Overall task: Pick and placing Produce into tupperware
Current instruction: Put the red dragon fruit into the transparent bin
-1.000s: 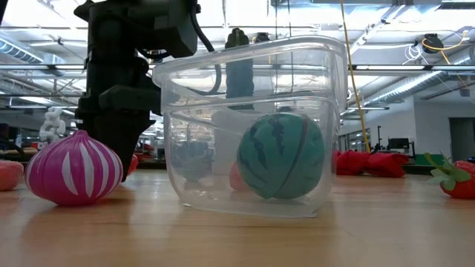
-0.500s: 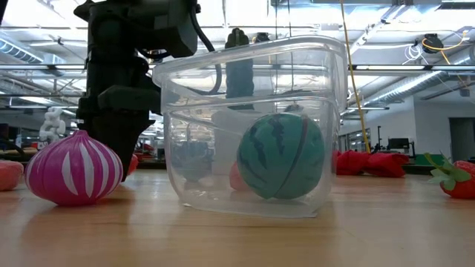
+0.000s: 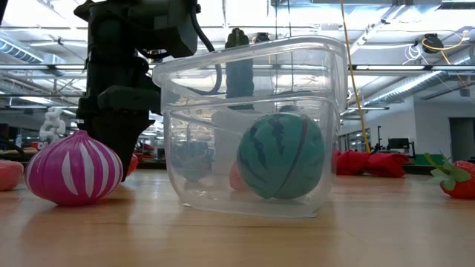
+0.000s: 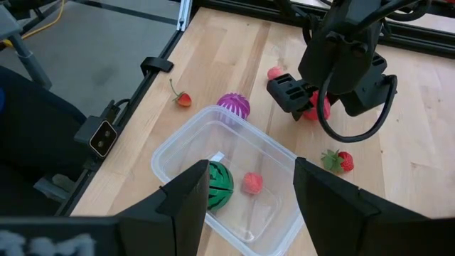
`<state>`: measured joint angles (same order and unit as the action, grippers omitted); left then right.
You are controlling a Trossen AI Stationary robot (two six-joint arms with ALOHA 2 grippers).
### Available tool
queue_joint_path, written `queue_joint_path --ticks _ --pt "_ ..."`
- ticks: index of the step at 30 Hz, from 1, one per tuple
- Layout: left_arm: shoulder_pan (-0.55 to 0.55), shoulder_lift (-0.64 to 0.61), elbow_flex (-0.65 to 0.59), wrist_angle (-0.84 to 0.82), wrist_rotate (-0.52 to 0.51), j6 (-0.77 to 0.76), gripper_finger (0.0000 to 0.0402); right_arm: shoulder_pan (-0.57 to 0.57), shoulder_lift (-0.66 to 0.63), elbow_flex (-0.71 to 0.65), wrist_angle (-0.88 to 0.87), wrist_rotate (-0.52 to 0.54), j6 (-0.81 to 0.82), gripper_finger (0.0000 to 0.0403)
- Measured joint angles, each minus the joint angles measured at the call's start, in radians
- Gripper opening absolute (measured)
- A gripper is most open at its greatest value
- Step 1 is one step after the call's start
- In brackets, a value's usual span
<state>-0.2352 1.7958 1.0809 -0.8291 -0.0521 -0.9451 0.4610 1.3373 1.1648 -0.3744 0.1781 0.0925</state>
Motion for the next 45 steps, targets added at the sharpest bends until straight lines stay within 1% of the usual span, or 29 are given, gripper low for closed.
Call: queue_joint_path --ticks 2,4,13,19,24,28,35,39,45 --pt "0.000 0.000 0.000 0.000 0.000 0.000 0.0345 0.000 0.000 0.000 0.000 0.000 0.000 0.0196" --pt "0.000 0.000 0.000 0.000 0.001 0.000 0.0333 0.000 0.000 0.000 0.000 0.000 0.000 0.0196" --pt "0.000 0.000 0.000 0.000 0.001 -0.006 0.0246 0.000 0.000 0.000 0.000 0.000 0.000 0.0196" --pt "0.000 -0.002 0.001 0.000 0.007 -0.010 0.0219 0.000 0.000 0.000 0.000 0.000 0.000 0.0196" --pt "0.000 -0.002 0.001 0.000 0.011 -0.012 0.0228 0.000 0.000 0.000 0.000 0.000 0.000 0.0196" --pt "0.000 -0.002 0.001 -0.004 0.053 -0.013 0.0237 0.000 0.000 0.000 0.000 0.000 0.000 0.0196" --pt "0.000 -0.002 0.002 -0.012 0.097 -0.002 0.0230 0.000 0.000 0.000 0.000 0.000 0.000 0.0196" --pt "0.004 -0.002 0.002 -0.015 0.113 0.000 0.0241 0.000 0.000 0.000 0.000 0.000 -0.004 0.0196" --pt "0.006 -0.032 0.013 -0.055 0.096 0.001 0.0259 -0.001 -0.002 -0.001 -0.006 0.002 -0.029 0.0196"
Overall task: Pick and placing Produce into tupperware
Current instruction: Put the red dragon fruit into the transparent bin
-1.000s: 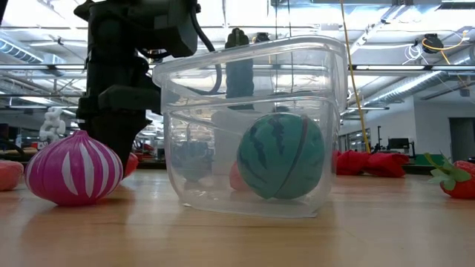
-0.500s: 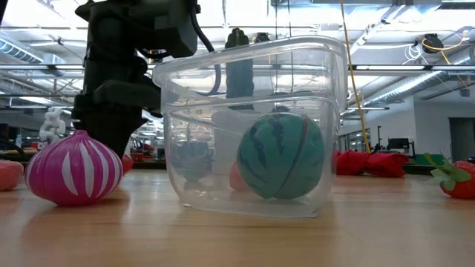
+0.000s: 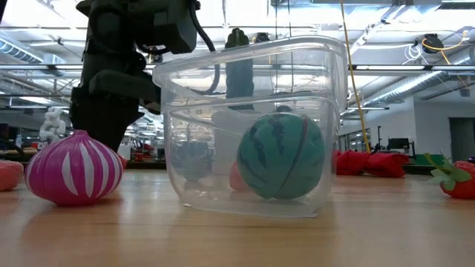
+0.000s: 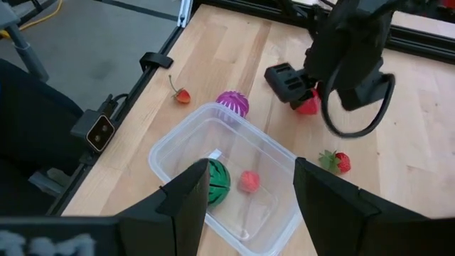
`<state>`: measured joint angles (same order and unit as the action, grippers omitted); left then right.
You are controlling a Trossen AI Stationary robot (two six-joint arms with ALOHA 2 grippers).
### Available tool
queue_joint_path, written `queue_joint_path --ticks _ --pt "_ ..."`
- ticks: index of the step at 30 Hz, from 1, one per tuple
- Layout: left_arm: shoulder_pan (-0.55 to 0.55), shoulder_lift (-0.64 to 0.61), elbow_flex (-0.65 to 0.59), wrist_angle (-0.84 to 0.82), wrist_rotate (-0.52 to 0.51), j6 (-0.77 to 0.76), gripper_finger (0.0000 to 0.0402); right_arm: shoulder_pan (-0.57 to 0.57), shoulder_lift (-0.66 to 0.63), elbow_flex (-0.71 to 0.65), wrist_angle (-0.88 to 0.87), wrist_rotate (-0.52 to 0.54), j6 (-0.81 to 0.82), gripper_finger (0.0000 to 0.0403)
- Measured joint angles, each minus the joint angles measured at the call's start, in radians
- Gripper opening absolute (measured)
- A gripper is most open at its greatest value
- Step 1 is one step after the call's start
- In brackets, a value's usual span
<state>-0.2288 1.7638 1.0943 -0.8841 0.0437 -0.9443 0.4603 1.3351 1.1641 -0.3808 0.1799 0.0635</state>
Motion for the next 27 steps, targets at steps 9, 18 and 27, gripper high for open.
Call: queue_joint_path --ticks 9,18,27 --pt "-0.006 -0.070 0.016 -0.025 -0.033 -0.013 0.0262 -0.015 -0.046 0.000 -0.028 0.004 -0.003 0.0196" --pt "-0.008 -0.072 0.015 -0.083 -0.109 -0.024 0.0262 -0.014 -0.063 0.000 -0.030 0.001 0.010 0.0196" --pt "-0.008 -0.072 0.015 -0.091 -0.124 -0.022 0.0262 -0.014 -0.063 0.000 -0.030 0.000 0.014 0.0196"
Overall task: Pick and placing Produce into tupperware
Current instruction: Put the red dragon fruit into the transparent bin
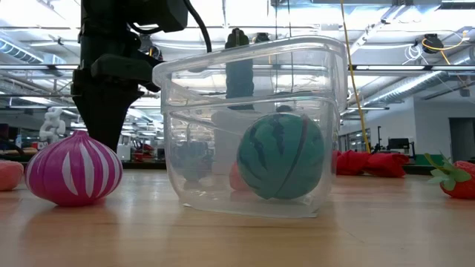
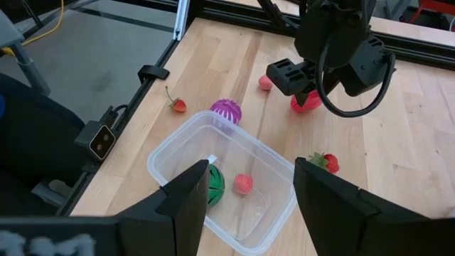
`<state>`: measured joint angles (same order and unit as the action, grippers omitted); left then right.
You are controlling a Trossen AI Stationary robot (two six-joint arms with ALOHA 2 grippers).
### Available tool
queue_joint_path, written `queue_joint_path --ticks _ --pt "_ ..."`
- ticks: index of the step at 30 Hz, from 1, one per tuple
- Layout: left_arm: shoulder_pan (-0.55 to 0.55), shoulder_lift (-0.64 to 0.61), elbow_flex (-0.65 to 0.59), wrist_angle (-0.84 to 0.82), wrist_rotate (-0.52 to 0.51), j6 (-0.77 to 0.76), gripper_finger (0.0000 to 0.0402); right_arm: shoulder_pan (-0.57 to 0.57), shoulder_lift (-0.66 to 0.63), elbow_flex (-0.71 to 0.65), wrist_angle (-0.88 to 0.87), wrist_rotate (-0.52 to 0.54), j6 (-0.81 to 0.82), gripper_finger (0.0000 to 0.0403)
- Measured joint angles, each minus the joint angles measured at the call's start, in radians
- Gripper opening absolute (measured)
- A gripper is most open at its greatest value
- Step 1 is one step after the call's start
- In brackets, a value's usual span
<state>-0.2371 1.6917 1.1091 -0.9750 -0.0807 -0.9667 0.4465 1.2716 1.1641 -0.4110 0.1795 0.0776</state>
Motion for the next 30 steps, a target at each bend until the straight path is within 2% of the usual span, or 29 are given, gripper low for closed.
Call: queue_joint_path --ticks 6,16,19,24,30 --pt "0.001 -0.025 0.000 -0.004 -0.019 0.006 0.0259 0.000 0.000 0.000 0.003 0.000 -0.002 0.0196" --pt "0.000 -0.066 0.000 -0.030 -0.072 0.302 0.0258 0.000 0.000 0.000 0.002 -0.001 0.010 0.0196" --pt "0.000 -0.072 -0.001 -0.066 -0.081 0.339 0.0259 0.000 0.000 0.000 0.002 -0.001 0.014 0.0196" --pt "0.000 -0.070 -0.001 -0.108 -0.105 0.275 0.0266 0.000 0.000 0.000 0.002 -0.001 0.014 0.0196" --pt "0.000 -0.070 -0.001 -0.136 -0.106 0.028 0.0261 0.000 0.000 0.000 0.002 -0.001 0.012 0.0196"
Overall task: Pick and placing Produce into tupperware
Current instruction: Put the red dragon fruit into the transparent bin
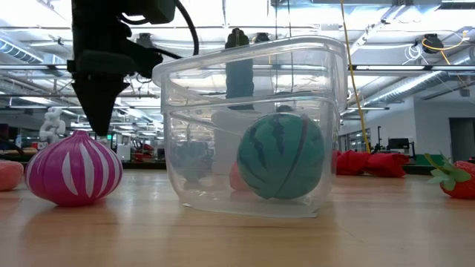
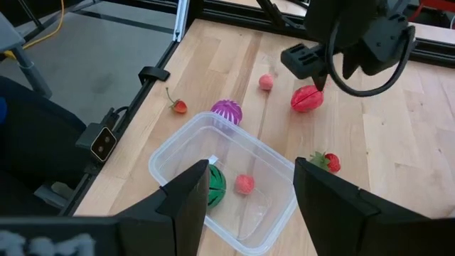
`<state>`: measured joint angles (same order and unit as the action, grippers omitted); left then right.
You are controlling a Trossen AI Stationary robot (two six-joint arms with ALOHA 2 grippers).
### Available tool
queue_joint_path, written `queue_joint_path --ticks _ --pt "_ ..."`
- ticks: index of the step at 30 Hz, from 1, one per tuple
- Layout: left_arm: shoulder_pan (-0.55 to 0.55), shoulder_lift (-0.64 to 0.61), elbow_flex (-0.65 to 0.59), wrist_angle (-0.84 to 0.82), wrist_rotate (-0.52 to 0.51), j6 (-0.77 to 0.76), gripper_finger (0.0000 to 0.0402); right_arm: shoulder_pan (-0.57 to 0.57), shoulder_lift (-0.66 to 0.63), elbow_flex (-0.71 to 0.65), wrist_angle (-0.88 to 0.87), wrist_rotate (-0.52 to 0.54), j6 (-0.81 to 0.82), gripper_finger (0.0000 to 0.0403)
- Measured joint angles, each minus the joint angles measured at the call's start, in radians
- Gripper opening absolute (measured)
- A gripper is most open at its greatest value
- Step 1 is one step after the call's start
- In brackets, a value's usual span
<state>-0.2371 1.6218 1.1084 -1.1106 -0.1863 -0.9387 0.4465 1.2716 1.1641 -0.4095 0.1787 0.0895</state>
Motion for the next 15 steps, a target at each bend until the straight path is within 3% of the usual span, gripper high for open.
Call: queue_joint_path --ticks 15 --pt "0.000 0.000 0.000 0.017 0.082 -0.500 0.0258 0.000 0.000 0.000 -0.003 0.000 -0.015 0.0196"
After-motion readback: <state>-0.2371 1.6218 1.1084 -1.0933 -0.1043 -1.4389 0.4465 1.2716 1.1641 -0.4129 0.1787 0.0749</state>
